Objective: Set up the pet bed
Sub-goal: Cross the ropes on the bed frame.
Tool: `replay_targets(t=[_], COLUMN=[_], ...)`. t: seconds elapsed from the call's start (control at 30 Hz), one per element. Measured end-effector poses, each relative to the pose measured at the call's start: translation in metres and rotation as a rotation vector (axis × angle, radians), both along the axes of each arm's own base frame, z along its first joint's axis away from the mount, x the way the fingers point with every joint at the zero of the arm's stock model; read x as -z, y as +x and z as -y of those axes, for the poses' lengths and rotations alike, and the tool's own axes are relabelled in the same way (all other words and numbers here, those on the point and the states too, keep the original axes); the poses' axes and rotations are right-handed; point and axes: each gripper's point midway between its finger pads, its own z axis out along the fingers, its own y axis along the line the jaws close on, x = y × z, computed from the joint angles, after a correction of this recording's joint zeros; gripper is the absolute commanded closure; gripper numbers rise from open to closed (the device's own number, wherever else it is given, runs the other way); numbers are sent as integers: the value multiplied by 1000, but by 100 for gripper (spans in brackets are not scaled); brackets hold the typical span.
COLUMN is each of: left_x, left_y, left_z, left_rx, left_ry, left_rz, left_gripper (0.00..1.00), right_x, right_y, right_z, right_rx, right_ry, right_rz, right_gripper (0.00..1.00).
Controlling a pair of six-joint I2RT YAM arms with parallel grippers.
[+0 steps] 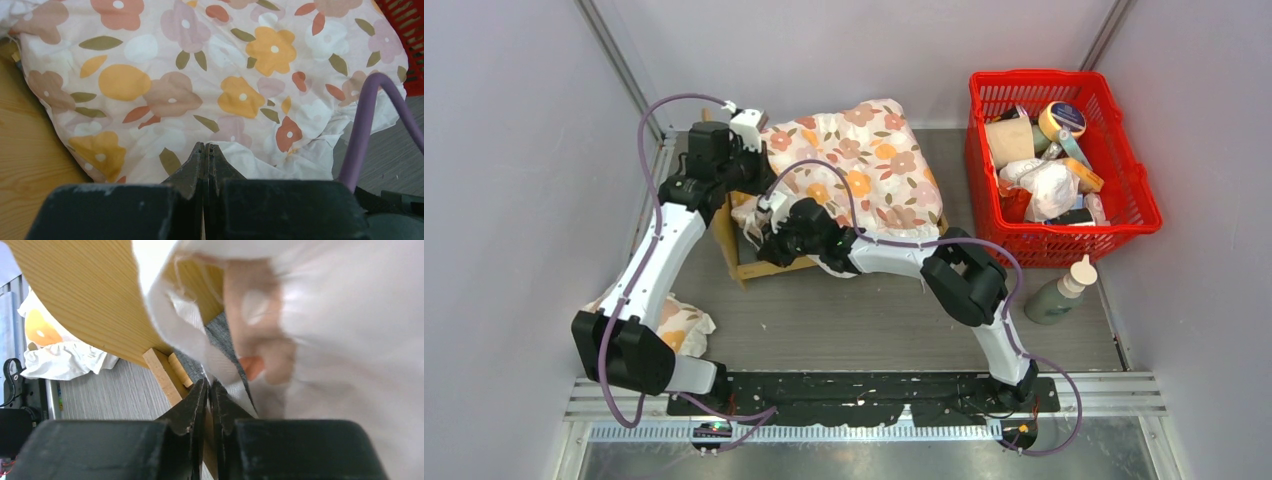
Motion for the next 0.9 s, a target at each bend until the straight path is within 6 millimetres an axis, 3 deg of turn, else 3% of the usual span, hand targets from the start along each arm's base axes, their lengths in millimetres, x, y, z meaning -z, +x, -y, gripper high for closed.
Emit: replay_targets(t=[0.17,0.33,0.53,0.73,0.9], left_x=[10,9,7,17,28], left_y=[-4,-3,-7,-14,-11], left_z=[-2,-3,-6,-8,-8], left_rx=[-5,-9,-18,-19,-21], left_ry=[6,1,3,12,20], left_rz=[-12,8,25,-11,-41], left_gripper=[100,100,100,100,100], right_x=[2,-1,-15,-38,-36], right_y=[5,4,-7,-19,-44], right_z=[3,10,26,42,64], right_rx=[20,45,71,94,112], right_ry=[-20,-43,-86,-81,-76], right_rz=[11,-12,-52,-78,-98], right_gripper=[61,53,49,51,55])
